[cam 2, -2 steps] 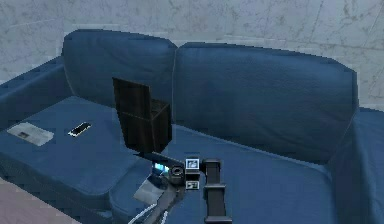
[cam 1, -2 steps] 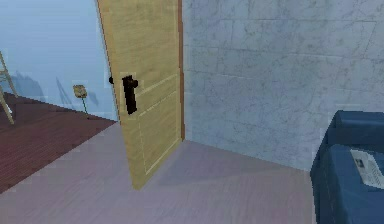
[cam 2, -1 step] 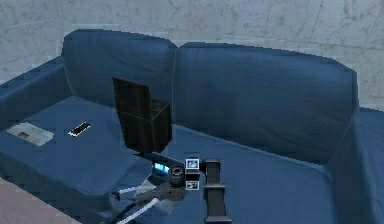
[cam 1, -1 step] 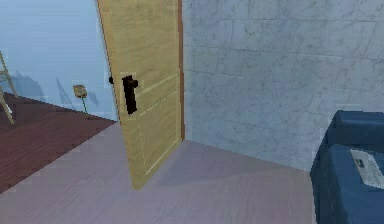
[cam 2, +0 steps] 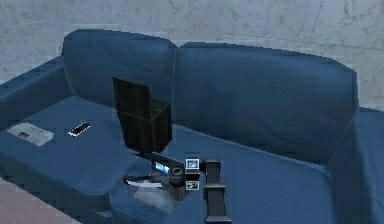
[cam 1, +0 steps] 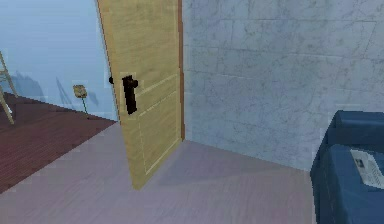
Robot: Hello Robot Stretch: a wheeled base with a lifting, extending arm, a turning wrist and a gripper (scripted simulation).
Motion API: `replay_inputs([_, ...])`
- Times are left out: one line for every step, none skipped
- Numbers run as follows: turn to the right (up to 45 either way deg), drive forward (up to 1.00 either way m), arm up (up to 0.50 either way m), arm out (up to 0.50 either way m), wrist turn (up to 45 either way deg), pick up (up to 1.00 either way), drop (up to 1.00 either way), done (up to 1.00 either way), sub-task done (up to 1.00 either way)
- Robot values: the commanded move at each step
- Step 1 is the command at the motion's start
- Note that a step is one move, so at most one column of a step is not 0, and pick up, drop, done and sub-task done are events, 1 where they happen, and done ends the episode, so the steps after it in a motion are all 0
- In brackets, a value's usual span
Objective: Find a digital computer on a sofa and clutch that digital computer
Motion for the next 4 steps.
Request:
replay_inputs([0.0, 0.00, 0.00, 0.00, 27.0, 0.00, 0.00, 0.00, 0.00])
replay_inputs([0.0, 0.00, -0.30, 0.00, 0.0, 0.00, 0.00, 0.00, 0.00])
replay_inputs([0.0, 0.00, 0.00, 0.00, 0.0, 1.00, 0.00, 0.00, 0.00])
replay_inputs([0.0, 0.00, 0.10, 0.00, 0.0, 0.00, 0.00, 0.00, 0.00])
